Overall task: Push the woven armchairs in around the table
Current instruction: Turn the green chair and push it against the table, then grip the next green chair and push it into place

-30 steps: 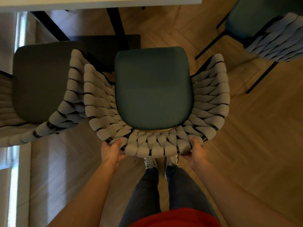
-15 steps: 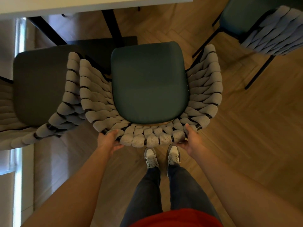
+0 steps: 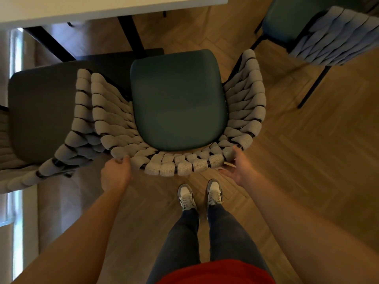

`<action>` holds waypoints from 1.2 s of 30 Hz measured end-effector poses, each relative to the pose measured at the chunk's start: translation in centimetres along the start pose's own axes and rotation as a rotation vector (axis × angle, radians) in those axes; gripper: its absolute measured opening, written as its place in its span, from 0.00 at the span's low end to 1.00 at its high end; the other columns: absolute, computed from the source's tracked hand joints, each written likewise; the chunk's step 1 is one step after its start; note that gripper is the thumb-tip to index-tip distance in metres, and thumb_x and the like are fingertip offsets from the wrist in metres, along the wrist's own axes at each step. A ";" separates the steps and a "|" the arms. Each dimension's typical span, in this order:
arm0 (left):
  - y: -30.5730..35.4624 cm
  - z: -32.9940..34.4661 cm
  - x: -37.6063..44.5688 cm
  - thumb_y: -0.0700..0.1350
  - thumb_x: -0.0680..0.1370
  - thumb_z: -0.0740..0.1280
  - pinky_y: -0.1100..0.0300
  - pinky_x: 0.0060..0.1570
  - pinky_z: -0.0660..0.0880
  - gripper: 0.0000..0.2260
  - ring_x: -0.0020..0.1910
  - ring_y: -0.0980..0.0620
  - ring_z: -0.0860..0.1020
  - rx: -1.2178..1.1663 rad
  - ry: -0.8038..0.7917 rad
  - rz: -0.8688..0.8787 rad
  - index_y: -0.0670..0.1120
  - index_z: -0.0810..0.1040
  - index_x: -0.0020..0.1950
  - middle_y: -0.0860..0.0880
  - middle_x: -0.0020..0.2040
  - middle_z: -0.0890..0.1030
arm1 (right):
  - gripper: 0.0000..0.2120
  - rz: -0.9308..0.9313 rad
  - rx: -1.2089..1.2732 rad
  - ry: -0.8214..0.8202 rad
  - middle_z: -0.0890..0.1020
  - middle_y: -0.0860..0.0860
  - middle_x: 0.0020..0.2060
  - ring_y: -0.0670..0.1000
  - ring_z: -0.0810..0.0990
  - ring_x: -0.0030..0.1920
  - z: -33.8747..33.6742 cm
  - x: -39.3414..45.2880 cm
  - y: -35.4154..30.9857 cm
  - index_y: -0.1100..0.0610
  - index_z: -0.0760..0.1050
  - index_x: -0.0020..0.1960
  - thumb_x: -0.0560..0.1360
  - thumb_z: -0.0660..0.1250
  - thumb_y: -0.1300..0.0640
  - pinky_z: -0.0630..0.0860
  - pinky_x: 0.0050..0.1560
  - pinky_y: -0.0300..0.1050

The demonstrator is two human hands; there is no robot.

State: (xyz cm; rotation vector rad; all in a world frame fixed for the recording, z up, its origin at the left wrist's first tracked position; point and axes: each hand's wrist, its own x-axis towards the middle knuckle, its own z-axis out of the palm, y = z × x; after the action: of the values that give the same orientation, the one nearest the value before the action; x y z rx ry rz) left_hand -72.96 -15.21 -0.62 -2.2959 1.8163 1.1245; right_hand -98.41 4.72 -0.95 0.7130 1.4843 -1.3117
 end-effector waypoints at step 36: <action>33.5 31.2 -25.6 0.41 0.81 0.61 0.59 0.29 0.75 0.09 0.27 0.50 0.78 -0.064 -0.668 0.341 0.43 0.76 0.43 0.43 0.33 0.80 | 0.09 -0.176 0.288 0.181 0.79 0.52 0.42 0.49 0.78 0.39 -32.5 3.0 -20.3 0.55 0.74 0.53 0.81 0.58 0.52 0.75 0.39 0.45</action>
State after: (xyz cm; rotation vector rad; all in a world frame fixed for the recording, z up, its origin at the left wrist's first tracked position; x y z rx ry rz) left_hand -119.58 8.47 3.54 -1.3742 1.9070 1.7379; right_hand -126.96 30.29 1.34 0.9225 1.5449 -1.6539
